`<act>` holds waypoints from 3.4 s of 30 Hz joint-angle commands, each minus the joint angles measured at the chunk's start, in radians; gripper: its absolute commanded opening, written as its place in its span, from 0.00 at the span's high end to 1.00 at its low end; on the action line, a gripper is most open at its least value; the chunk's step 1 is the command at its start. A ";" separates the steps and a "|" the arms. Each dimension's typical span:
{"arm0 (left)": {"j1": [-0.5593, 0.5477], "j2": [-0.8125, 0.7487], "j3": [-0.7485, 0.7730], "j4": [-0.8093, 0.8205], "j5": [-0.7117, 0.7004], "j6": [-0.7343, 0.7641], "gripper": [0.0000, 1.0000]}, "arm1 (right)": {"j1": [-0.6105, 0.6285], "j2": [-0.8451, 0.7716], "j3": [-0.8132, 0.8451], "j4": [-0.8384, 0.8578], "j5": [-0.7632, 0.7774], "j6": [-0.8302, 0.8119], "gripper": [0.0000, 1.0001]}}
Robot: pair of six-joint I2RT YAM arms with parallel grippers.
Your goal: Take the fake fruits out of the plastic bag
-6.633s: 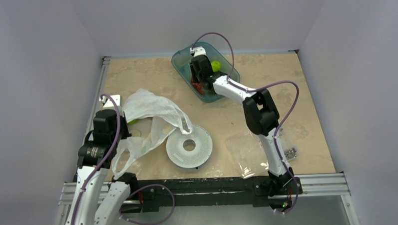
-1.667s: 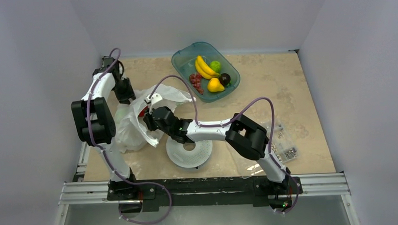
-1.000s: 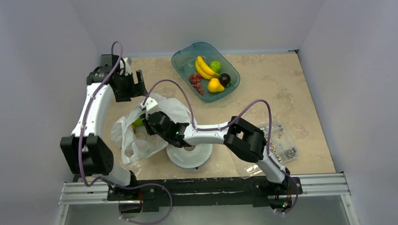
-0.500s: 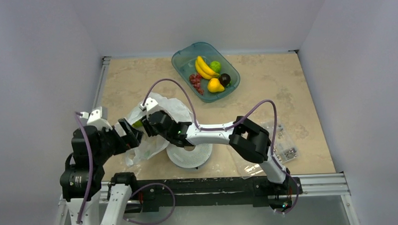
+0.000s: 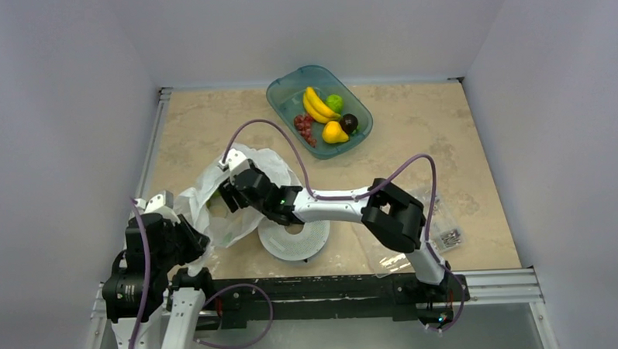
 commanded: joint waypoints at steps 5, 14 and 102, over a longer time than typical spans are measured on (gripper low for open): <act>-0.001 0.012 -0.006 0.002 -0.022 0.038 1.00 | -0.008 0.056 0.063 0.051 0.053 -0.322 0.25; -0.002 0.005 -0.024 0.025 0.016 0.045 1.00 | -0.006 0.191 0.171 0.085 0.142 -0.532 0.11; 0.134 0.026 -0.075 0.085 0.107 0.023 1.00 | -0.623 0.383 0.765 -0.341 -0.182 -0.070 0.13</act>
